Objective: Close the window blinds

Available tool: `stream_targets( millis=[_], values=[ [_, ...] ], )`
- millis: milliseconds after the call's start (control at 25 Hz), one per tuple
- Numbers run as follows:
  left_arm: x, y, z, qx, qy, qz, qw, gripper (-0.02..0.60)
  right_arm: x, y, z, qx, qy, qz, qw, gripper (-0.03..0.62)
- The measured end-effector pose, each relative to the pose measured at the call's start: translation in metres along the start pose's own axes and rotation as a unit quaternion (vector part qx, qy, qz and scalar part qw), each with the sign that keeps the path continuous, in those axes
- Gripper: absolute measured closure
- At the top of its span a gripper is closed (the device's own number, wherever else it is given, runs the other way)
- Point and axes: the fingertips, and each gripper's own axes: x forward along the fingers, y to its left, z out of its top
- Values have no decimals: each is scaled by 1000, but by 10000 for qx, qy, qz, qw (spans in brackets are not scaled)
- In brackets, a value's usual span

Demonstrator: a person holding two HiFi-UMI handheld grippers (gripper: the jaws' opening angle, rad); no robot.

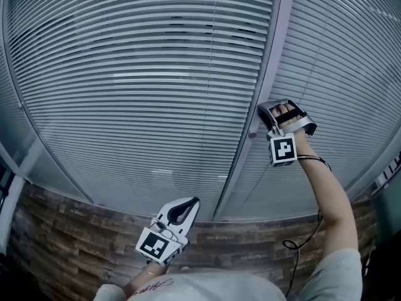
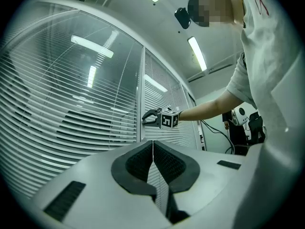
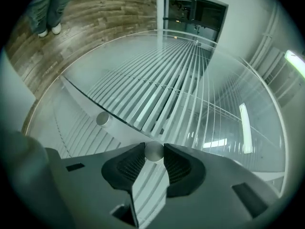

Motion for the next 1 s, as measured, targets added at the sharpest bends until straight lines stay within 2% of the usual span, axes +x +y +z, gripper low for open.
stream_targets(
  millis=[160,240,480,600,680,760,840,880,920,960,1000],
  values=[
    [-3,0,3,-23,0,4,10000,563,-4,2,2,-818,-48,190,9965,462],
    [-6,1,5,-19,12,31,10000,563,-5,0,4,-997,-128,223,9947,462],
    [-9,6,-6,-6,35,62,10000,563,1,12,6,-1009,-88,238,9946,462],
    [-7,6,-3,4,23,43,10000,563,3,7,5,-773,-8,160,9969,462],
    [-8,2,4,-8,0,-6,10000,563,-2,2,4,-282,35,187,9994,462],
    [-8,-1,11,-28,-8,-36,10000,563,-8,-6,3,319,45,43,9995,462],
    [-9,0,13,-45,1,-32,10000,563,-16,-16,4,1062,13,-276,9940,461],
    [-10,1,12,-57,5,-27,10000,563,-21,-23,4,1627,-2,-458,9856,458],
    [-11,2,11,-76,9,-25,10000,563,-26,-30,2,2363,-11,-648,9695,449],
    [-11,3,10,-100,11,-24,9999,563,-30,-36,-2,3221,-20,-825,9431,442],
    [-11,4,9,-124,9,-22,9999,563,-31,-38,-8,4110,-44,-966,9065,432]
  ],
)
